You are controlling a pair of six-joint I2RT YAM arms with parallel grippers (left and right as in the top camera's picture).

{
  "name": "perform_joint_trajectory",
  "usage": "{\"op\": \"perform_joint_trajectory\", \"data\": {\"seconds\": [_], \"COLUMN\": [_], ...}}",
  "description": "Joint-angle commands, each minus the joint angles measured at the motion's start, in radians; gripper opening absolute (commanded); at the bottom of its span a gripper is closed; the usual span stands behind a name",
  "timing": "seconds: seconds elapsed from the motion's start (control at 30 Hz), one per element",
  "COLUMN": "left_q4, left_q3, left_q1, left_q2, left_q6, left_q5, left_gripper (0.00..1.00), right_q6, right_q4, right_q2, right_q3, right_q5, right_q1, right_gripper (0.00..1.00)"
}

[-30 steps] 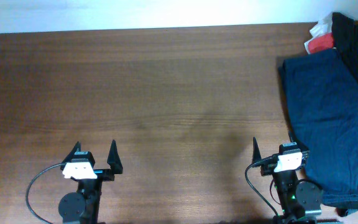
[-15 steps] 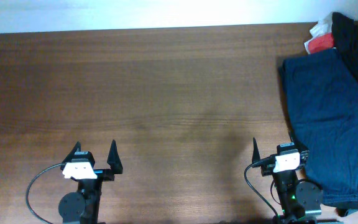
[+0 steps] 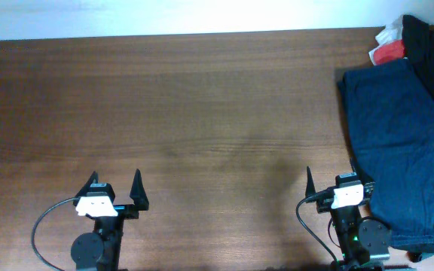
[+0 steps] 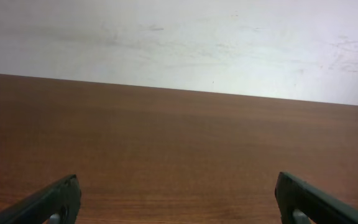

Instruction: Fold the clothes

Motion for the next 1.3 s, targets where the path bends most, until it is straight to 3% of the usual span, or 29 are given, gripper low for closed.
{"op": "perform_joint_trajectory", "data": {"seconds": [0.0, 0.63, 0.67, 0.77, 0.9, 0.93, 1.03, 1.2, 1.27], "left_q4": [-0.001, -0.001, -0.001, -0.001, -0.001, -0.001, -0.001, -0.001, -0.001], "left_q3": [-0.007, -0.007, -0.007, -0.007, -0.007, -0.007, -0.007, -0.007, -0.007], "left_q1": [-0.005, -0.005, -0.005, -0.005, -0.005, -0.005, -0.005, -0.005, -0.005], "left_q2": [-0.005, -0.005, -0.005, -0.005, -0.005, -0.005, -0.005, -0.005, -0.005], "left_q6": [-0.005, -0.005, -0.006, -0.006, -0.006, -0.006, -0.005, -0.005, -0.006], "left_q5": [-0.003, -0.003, -0.003, -0.003, -0.003, -0.003, -0.003, -0.003, -0.003], "left_gripper": [0.99, 0.99, 0.99, 0.99, 0.99, 0.99, 0.99, 0.99, 0.99], "right_q6": [0.000, 0.002, 0.029, 0.304, 0.491, 0.582, 0.604, 0.605, 0.485], "right_q4": [-0.005, 0.015, 0.050, 0.066, 0.153, 0.224, 0.407, 0.408, 0.369], "right_q2": [-0.008, -0.008, -0.008, -0.008, -0.008, -0.008, -0.008, -0.001, 0.033], "right_q3": [-0.005, -0.005, -0.005, -0.005, -0.005, -0.005, 0.003, 0.137, 0.222], "right_q5": [0.000, -0.002, -0.051, -0.521, -0.731, -0.733, -0.722, -0.474, -0.364], "right_q1": [-0.006, -0.006, -0.006, -0.006, -0.006, -0.006, -0.006, -0.006, -0.006], "right_gripper": [0.99, 0.99, 0.99, 0.99, 0.99, 0.99, 0.99, 0.99, 0.99]}}
